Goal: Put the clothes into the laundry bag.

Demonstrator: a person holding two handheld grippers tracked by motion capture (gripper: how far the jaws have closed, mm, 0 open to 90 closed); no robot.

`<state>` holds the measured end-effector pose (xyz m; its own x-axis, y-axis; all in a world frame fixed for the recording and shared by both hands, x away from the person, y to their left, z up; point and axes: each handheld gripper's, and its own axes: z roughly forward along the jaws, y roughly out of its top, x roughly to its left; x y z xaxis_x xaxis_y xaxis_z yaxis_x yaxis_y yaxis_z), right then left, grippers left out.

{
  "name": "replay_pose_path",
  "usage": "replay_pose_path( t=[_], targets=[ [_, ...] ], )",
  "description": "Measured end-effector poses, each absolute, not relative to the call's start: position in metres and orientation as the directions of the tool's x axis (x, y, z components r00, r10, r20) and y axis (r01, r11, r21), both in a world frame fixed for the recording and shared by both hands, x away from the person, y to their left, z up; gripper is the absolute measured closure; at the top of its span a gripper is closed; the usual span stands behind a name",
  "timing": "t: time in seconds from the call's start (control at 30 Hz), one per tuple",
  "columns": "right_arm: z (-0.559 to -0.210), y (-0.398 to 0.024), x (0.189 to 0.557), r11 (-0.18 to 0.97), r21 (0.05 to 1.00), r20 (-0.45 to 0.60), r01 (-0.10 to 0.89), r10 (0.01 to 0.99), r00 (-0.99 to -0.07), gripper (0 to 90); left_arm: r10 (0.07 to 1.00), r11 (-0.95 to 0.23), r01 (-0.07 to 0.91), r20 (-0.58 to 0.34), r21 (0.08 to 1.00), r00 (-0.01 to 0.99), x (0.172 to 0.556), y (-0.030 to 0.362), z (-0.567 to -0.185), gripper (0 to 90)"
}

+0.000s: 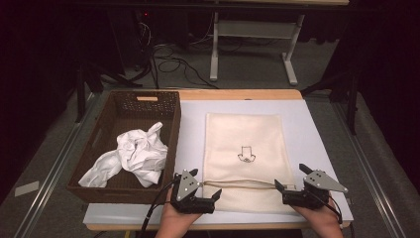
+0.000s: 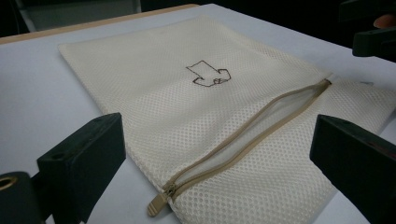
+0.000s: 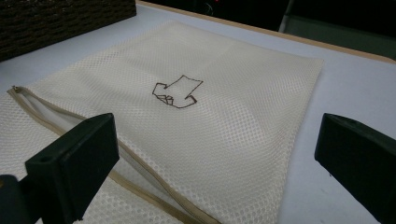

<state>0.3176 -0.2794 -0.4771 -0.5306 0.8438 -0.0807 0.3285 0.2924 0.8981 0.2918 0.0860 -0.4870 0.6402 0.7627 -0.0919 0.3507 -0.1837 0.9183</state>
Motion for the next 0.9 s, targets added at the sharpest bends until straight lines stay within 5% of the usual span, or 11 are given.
replay_pose_path(
  t=[0.9],
  targets=[
    [-0.4798, -0.2781, 0.3177, 0.311, 0.890, -0.085, 0.333, 0.832, -0.548, 0.2, 0.777, -0.153, 0.407, -0.145, 0.900, 0.613, 0.2950, 0.0890, -0.4937, 7.1]
  ],
)
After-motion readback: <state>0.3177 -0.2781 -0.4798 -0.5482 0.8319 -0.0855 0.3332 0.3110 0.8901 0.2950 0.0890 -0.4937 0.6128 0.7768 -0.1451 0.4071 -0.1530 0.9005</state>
